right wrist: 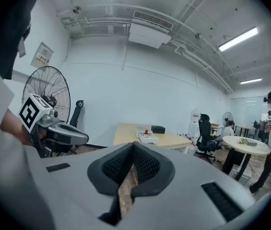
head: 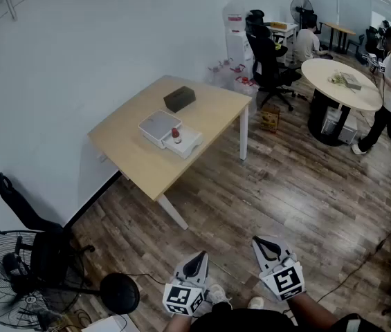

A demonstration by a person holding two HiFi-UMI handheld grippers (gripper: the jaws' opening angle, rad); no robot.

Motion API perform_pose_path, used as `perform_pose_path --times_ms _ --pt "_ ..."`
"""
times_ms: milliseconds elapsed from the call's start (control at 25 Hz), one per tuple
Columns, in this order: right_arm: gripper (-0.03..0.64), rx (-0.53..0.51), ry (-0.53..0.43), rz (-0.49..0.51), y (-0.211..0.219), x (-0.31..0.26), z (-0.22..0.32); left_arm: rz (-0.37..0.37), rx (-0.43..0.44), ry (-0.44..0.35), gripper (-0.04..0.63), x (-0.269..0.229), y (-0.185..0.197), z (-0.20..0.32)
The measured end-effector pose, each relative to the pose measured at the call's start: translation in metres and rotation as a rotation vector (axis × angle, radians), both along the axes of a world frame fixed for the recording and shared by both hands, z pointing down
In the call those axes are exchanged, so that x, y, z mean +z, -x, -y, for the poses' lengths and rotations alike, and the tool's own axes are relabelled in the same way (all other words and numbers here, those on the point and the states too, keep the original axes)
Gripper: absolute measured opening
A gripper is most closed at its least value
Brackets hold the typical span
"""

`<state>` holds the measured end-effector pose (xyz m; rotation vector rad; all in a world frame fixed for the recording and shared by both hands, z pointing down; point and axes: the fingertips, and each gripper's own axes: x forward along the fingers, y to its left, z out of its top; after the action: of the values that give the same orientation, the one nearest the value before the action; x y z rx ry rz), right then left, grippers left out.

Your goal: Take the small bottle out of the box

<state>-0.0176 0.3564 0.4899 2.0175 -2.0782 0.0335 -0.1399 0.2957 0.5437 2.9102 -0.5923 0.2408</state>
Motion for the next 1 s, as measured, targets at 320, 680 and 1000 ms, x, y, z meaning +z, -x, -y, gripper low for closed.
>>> perform_pose_path --times_ms 320,680,1000 --pt "0.011 -0.029 -0.051 0.019 -0.002 -0.010 0.003 -0.033 -0.035 -0.016 0.012 -0.013 -0.004 0.000" --pt "0.143 -0.043 -0.077 0.081 0.002 -0.007 0.028 -0.017 -0.017 -0.040 0.012 -0.016 -0.004 0.020" --pt "0.589 0.053 -0.163 0.057 0.010 -0.022 0.082 -0.034 -0.002 -0.058 0.012 -0.021 0.014 0.069"
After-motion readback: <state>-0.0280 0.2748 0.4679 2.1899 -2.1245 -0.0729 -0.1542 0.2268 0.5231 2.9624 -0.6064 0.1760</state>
